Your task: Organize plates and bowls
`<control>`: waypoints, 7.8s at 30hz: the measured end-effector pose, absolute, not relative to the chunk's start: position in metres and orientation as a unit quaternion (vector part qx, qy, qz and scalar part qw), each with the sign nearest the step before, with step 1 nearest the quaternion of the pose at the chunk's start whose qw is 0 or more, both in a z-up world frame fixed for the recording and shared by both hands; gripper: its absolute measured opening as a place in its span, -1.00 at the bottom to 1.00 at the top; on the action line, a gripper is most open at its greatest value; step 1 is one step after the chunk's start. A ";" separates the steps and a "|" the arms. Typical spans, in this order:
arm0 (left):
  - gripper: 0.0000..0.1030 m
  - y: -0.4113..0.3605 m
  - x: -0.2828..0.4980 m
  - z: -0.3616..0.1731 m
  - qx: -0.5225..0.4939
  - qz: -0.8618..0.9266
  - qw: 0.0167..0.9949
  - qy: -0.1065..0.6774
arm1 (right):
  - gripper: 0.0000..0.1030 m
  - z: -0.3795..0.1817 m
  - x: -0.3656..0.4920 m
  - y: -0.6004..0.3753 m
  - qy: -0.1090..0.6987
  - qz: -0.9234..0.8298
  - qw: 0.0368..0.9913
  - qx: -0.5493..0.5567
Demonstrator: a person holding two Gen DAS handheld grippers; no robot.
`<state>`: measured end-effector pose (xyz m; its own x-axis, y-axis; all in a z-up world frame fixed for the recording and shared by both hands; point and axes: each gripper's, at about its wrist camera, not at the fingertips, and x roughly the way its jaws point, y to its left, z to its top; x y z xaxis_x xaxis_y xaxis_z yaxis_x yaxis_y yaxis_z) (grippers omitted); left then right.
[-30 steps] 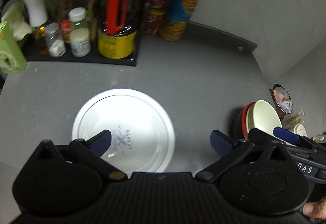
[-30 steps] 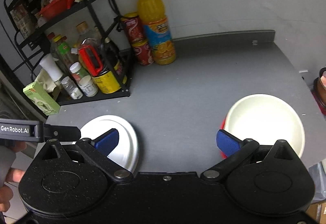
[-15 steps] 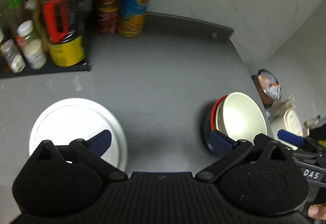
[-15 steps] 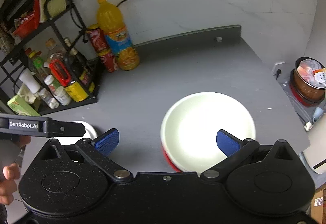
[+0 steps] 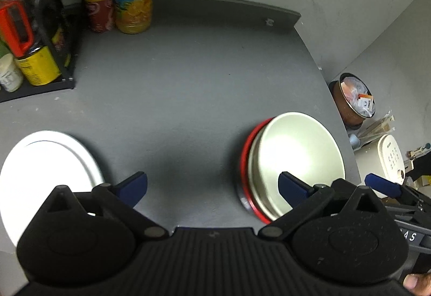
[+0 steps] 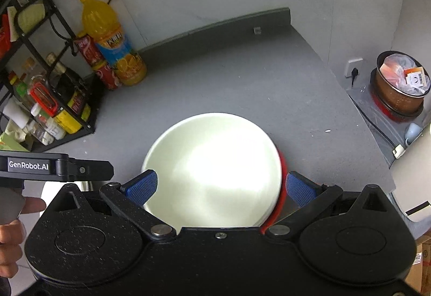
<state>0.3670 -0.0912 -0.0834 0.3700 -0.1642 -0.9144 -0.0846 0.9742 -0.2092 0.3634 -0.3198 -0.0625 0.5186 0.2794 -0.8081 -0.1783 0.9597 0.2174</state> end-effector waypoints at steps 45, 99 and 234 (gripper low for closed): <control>-0.39 -0.127 0.401 -0.194 -0.283 0.072 0.697 0.655 | -0.34 -0.156 0.444 -0.385 0.603 0.217 0.757 0.128; -0.35 0.101 0.314 -0.104 -0.296 0.145 0.755 0.567 | -0.34 -0.108 0.383 -0.146 0.574 0.324 0.743 0.116; 0.99 0.070 0.030 0.028 -0.064 -0.024 0.922 0.380 | 1.00 0.015 0.046 -0.205 0.294 0.079 0.952 0.036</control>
<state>0.0297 0.0697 0.0283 0.7102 -0.0933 -0.6978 -0.0046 0.9905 -0.1371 0.0464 -0.2051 0.0147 0.8146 0.1710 -0.5542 -0.1282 0.9850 0.1155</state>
